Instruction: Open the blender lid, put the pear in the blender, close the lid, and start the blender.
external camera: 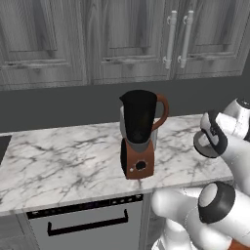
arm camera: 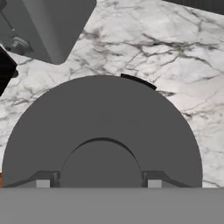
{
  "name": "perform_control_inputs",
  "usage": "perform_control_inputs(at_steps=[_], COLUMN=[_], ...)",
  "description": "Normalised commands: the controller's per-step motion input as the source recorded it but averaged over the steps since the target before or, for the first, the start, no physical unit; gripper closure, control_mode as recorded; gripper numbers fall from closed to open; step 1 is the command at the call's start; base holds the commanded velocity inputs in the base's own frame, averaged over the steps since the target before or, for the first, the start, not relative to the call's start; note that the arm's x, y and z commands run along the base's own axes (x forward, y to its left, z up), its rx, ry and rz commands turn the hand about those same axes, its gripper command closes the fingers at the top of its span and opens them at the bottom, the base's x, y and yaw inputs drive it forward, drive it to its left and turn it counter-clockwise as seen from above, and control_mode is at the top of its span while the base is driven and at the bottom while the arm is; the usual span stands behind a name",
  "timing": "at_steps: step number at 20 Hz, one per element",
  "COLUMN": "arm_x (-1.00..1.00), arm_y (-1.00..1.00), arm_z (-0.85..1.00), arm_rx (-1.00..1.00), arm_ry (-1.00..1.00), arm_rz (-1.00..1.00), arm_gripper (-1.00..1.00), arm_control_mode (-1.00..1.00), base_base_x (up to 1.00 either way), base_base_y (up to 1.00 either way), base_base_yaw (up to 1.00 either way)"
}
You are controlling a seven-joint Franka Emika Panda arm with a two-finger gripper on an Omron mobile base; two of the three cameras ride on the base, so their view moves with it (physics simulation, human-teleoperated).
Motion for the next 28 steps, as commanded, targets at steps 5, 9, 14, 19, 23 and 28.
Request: perform_control_inputs(at_steps=[5,9,14,19,23,28], arm_x=[-0.52,-0.4,-0.18,-0.24,-0.34,-0.32], arm_y=[0.15,0.29,0.39,0.4,0.33,0.39], arm_z=[0.29,0.77,0.99,1.0,0.97,0.94], arm_rx=[0.0,0.0,-0.01,-0.02,-0.02,-0.03], arm_ry=[-0.2,-0.21,-0.11,-0.06,-0.03,0.0], arm_rz=[0.0,-0.04,-0.04,-0.06,-0.03,0.0], arm_gripper=[1.0,1.0,1.0,1.0,1.0,1.0], arm_control_mode=[-1.0,-1.0,-1.0,-1.0,-1.0,-1.0], base_base_x=[0.0,0.0,0.0,0.0,0.0,0.0], base_base_y=[0.0,0.0,0.0,0.0,0.0,0.0], base_base_yaw=[0.0,0.0,0.0,0.0,0.0,0.0])
